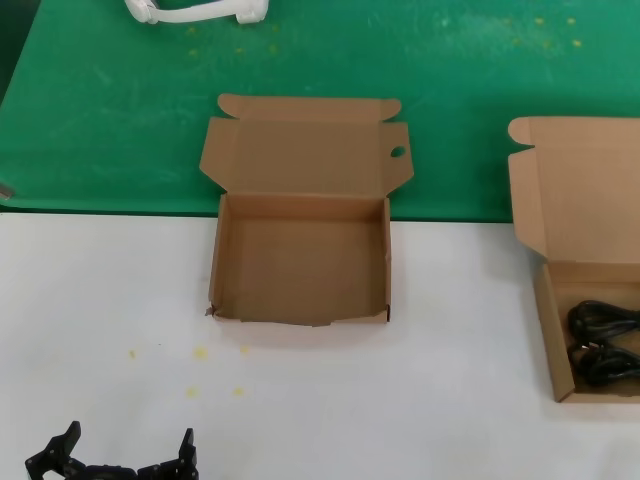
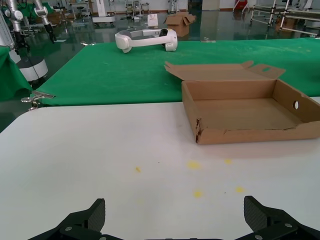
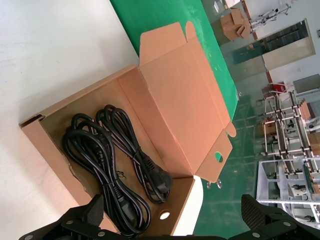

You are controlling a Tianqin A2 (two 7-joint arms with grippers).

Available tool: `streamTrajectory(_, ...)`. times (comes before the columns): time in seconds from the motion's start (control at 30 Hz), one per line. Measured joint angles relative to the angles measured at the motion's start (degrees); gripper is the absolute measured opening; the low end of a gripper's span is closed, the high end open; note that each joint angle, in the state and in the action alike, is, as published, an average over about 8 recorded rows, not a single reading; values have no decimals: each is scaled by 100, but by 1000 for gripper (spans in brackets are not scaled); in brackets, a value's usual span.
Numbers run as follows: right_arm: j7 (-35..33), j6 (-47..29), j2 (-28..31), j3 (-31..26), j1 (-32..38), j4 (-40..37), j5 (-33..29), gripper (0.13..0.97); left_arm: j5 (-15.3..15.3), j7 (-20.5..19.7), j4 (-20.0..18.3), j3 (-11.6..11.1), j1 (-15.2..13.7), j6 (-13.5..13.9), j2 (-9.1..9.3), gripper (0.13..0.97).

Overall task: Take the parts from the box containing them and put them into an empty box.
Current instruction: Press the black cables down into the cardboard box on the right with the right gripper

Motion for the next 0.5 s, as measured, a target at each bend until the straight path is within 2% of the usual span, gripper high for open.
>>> streamTrajectory(0.5,36,-46,46,27,-26,-37,-80,966,0,0,0,0,0,0,0,966)
